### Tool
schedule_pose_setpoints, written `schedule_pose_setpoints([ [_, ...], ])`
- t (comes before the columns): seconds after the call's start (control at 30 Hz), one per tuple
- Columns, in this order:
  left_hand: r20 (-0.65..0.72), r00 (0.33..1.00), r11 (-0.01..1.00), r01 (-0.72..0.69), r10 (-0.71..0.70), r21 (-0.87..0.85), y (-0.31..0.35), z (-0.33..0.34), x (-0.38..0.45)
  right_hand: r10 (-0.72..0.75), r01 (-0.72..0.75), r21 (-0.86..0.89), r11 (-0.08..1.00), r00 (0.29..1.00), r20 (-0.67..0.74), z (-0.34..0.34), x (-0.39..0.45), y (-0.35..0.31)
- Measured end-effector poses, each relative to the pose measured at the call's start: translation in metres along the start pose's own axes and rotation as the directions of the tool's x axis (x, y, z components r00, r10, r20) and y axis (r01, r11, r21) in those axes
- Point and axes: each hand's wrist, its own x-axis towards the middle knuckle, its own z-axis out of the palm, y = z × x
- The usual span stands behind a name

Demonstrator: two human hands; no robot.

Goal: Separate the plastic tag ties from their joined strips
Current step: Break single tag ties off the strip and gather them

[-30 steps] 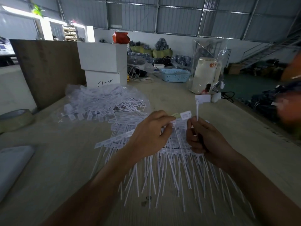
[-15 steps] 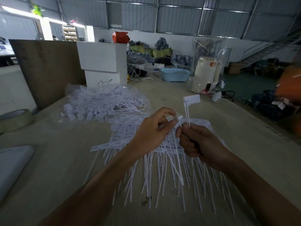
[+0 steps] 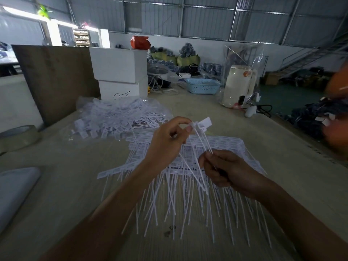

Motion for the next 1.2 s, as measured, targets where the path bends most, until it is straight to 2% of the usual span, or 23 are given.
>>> schedule_pose_setpoints([
  [0.13,0.008,1.000,0.999,-0.008,0.008,0.053,-0.0011,0.0014,-0.0009,0.051,-0.052,0.021,0.998,0.998,0.035,0.0004,-0.0011,-0.0011],
  [0.33,0.014,0.999,0.999,0.030,-0.031,0.039,0.0008,0.0035,-0.0015,0.053,-0.049,0.061,0.997,0.997,-0.061,0.0011,-0.0008,-0.0028],
  [0.57,0.042,0.996,0.997,0.078,-0.078,-0.005,0.0024,0.0044,-0.0020,0.005,0.030,0.357,0.934,0.996,-0.095,-0.0059,-0.0001,-0.0071],
  [0.63,0.105,0.990,0.995,0.097,-0.093,-0.037,0.0025,0.0067,-0.0033,0.004,0.022,0.402,0.915,0.998,-0.065,-0.0070,-0.0005,-0.0076],
  [0.7,0.174,0.978,0.986,0.131,-0.111,-0.104,0.0036,0.0090,-0.0047,0.019,-0.027,0.411,0.911,1.000,0.024,-0.0066,-0.0019,-0.0078],
  [0.83,0.216,0.963,0.921,0.223,-0.158,-0.319,0.0067,0.0070,-0.0058,0.041,-0.116,0.392,0.913,0.980,0.195,-0.0023,-0.0050,-0.0060],
  [0.97,0.226,0.967,0.894,0.202,-0.118,-0.399,0.0074,0.0041,-0.0048,0.054,-0.125,0.406,0.905,0.982,0.184,-0.0004,-0.0045,-0.0050],
  [1.13,0.203,0.974,0.911,0.175,-0.104,-0.373,0.0070,0.0024,-0.0044,0.038,-0.114,0.405,0.907,0.981,0.190,-0.0017,-0.0029,-0.0021],
  [1.2,0.186,0.976,0.916,0.177,-0.115,-0.360,0.0072,0.0029,-0.0043,0.027,-0.083,0.375,0.923,0.988,0.151,-0.0017,-0.0009,0.0003],
])
